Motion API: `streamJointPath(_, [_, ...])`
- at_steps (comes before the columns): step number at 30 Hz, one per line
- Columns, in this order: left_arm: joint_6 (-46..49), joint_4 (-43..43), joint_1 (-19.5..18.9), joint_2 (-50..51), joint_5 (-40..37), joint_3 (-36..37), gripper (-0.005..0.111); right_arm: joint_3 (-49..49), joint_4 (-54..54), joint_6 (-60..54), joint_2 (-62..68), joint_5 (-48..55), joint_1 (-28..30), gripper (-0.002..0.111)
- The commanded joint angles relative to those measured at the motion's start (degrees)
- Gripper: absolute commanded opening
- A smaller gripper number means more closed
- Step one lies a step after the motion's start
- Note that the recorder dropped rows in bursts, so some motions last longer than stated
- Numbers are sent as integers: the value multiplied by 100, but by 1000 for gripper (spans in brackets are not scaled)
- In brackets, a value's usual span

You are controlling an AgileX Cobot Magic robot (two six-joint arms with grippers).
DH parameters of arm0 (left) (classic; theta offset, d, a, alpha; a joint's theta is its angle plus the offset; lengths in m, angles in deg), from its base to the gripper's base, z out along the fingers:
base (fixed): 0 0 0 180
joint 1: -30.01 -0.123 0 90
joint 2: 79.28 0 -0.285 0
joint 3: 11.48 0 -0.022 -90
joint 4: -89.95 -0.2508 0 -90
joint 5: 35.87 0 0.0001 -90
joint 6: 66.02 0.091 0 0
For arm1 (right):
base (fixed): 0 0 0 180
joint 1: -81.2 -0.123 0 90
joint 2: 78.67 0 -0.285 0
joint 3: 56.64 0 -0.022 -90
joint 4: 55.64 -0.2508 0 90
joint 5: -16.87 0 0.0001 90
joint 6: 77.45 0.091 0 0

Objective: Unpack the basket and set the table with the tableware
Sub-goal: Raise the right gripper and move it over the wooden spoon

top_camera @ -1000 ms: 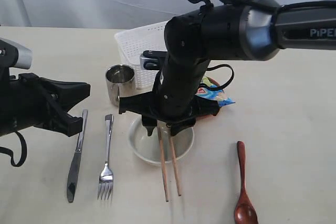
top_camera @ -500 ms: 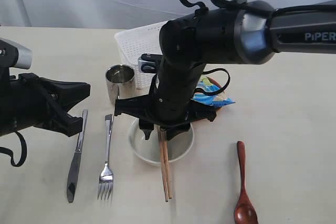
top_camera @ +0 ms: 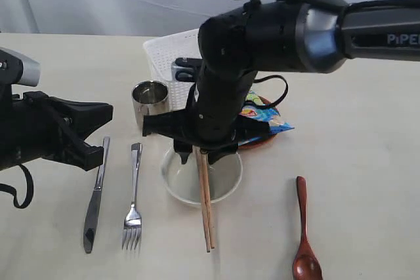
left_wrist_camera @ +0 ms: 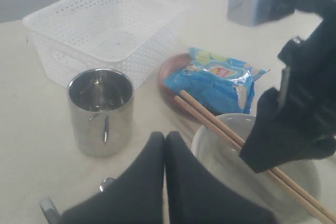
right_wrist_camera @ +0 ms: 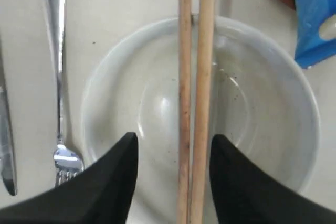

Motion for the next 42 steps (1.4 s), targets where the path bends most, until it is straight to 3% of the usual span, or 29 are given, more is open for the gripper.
streamJointPath(1, [26, 38, -19, -37, 6, 21, 0, -273, 542, -200, -737, 427, 64, 42])
streamJointPath(6, [26, 38, -19, -37, 6, 21, 0, 42, 1143, 394, -1423, 1344, 567, 42])
streamJointPath(10, [26, 38, -19, -37, 6, 21, 0, 957, 1224, 768, -1741, 1293, 815, 42])
streamJointPath(14, [26, 38, -19, -37, 6, 21, 0, 2205, 1211, 1308, -1808, 612, 962, 42])
streamJointPath(22, [26, 38, -19, -37, 6, 21, 0, 3776, 1207, 1512, -1788, -2084, 1018, 42])
streamJointPath(30, [26, 38, -19, -37, 6, 21, 0, 4047, 1218, 1287, -1788, -1981, 1598, 42])
streamJointPath(35, [26, 38, -19, -37, 6, 21, 0, 4012, 1129, 1199, -1788, -2430, 1589, 42])
streamJointPath(42, [26, 38, -19, -37, 6, 21, 0, 3717, 1085, 1173, -1699, -1988, 1578, 40])
